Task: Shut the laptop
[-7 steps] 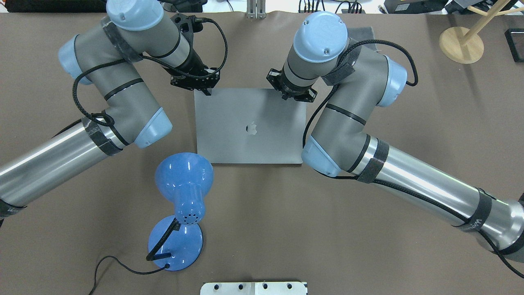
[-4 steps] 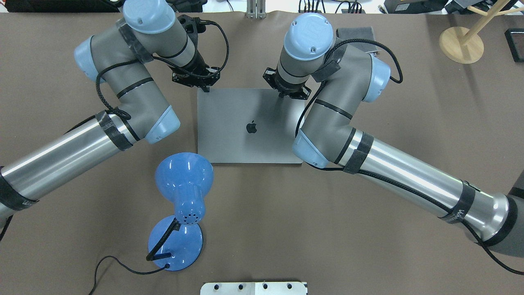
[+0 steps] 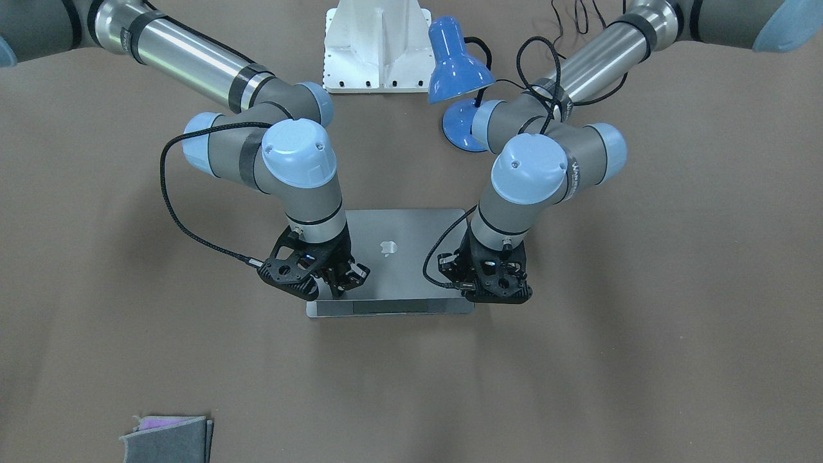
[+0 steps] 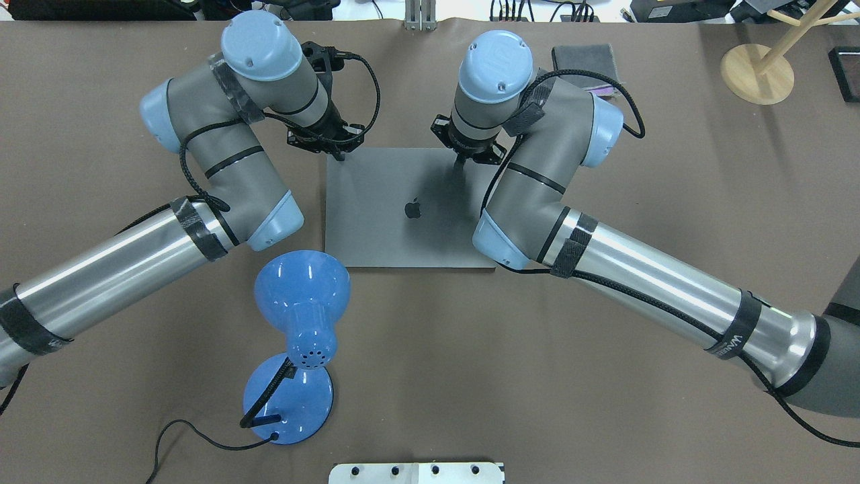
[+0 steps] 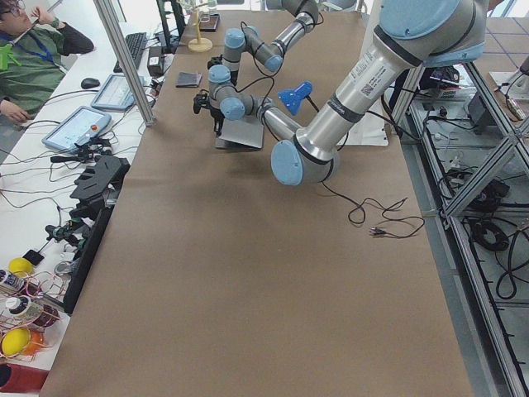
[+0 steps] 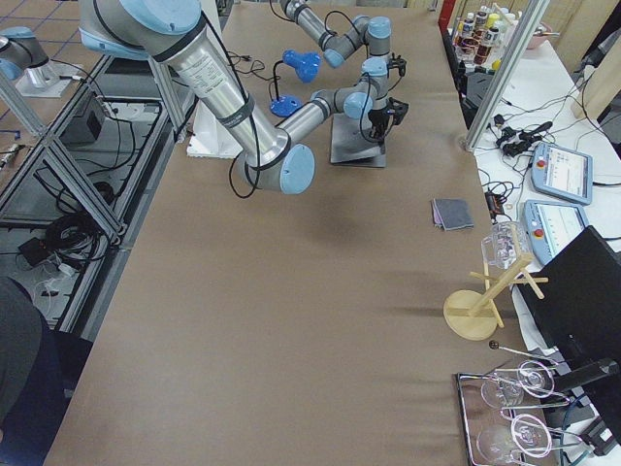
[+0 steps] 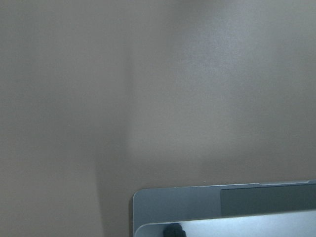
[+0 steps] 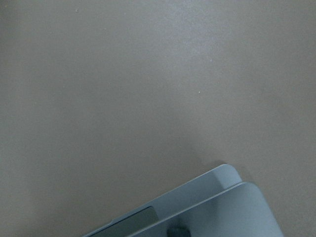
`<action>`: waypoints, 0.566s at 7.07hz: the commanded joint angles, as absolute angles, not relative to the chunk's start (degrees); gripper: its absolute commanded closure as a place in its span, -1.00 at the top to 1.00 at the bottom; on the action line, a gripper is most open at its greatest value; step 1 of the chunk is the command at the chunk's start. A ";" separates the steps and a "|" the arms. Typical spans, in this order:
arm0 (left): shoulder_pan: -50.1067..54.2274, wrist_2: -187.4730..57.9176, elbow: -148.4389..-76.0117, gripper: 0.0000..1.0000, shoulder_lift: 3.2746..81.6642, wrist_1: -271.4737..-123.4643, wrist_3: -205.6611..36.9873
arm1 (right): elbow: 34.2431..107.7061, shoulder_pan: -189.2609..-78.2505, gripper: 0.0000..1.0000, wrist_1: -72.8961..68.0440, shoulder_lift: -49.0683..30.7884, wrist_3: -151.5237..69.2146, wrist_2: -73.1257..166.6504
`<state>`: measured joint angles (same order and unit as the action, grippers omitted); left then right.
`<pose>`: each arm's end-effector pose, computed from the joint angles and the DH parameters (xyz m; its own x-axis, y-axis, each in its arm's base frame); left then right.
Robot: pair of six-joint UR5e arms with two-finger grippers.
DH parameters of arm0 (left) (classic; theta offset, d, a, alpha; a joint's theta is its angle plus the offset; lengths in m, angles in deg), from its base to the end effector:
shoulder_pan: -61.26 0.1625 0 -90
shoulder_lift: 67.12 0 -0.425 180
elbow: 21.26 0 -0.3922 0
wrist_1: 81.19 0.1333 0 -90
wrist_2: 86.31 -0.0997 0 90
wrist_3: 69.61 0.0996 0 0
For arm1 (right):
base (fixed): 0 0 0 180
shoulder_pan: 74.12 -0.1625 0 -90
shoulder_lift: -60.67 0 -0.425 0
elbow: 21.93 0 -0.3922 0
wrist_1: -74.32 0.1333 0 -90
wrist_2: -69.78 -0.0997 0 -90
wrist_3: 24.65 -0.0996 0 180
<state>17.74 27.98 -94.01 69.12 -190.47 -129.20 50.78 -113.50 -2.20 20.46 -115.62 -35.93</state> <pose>0.5050 -0.6069 0.2524 0.6213 0.0463 -0.7822 0.1050 0.9843 0.1416 -0.5459 -0.5857 0.2211 0.5293 0.4555 0.7158 -0.4693 0.8600 -0.2003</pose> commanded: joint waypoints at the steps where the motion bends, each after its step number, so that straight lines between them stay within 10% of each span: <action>1: 19.23 24.98 -91.93 -1.00 69.11 -191.84 -129.20 | 49.97 -112.89 -1.00 -2.14 20.41 -115.62 -35.16; 4: 20.12 23.20 -91.22 -1.00 69.02 -192.11 -129.20 | 49.08 -112.18 -1.00 -1.88 20.41 -115.71 -34.45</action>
<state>19.87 23.49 -91.35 69.08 -192.01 -129.20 49.36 -112.49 -1.92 20.42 -115.66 -34.64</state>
